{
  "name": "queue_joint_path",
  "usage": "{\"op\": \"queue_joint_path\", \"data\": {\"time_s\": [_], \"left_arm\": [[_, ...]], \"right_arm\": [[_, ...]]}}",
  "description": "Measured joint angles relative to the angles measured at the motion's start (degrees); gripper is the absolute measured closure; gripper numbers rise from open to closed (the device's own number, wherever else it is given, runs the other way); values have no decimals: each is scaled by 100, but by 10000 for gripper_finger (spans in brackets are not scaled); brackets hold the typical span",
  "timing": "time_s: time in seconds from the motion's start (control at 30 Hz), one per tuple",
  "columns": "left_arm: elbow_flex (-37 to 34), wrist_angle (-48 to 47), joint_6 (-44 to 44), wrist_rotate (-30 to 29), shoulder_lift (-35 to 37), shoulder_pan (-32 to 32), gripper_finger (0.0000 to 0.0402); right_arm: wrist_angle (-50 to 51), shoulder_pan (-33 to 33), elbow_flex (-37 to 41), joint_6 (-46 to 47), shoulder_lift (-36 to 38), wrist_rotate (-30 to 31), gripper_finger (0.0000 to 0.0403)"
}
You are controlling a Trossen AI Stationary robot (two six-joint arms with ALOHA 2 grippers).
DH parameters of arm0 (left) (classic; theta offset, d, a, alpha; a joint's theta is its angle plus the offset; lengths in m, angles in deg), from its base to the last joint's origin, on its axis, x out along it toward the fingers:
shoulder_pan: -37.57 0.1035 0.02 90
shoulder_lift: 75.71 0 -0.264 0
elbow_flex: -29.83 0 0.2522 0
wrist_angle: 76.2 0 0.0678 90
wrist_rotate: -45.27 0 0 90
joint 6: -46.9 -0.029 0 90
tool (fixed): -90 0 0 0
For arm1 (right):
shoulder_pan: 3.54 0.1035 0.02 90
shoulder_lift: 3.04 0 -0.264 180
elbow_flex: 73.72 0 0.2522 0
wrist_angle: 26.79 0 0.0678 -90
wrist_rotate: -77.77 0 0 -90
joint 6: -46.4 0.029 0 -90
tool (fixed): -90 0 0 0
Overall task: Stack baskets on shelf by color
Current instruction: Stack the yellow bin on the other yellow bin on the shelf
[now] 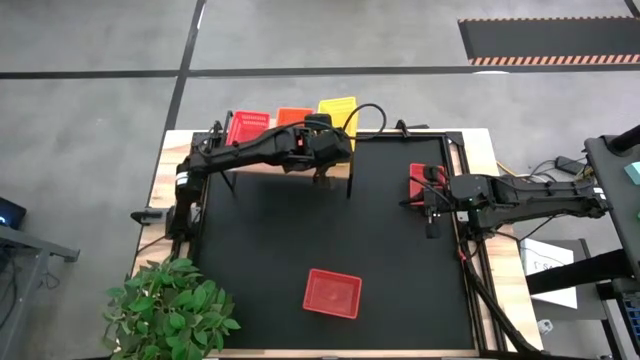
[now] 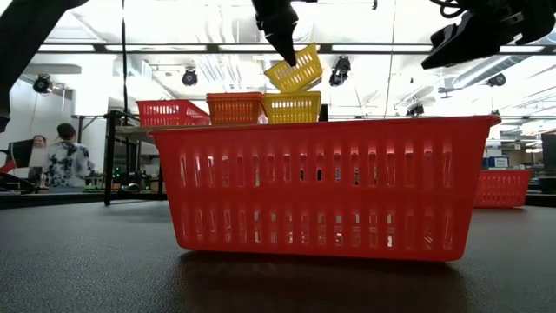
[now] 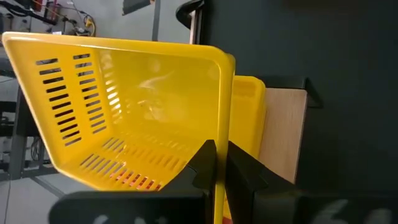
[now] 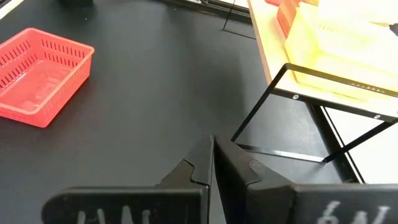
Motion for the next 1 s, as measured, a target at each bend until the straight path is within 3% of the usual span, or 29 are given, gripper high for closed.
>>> {"op": "queue_joint_path", "data": {"time_s": [0.23,1.0], "left_arm": [[-24,4,146,46,-26,0,397],[-55,-105,89,175,-17,-4,321]], "right_arm": [[0,0,0,4,-2,2,394],[0,0,0,51,-2,3,394]]}}
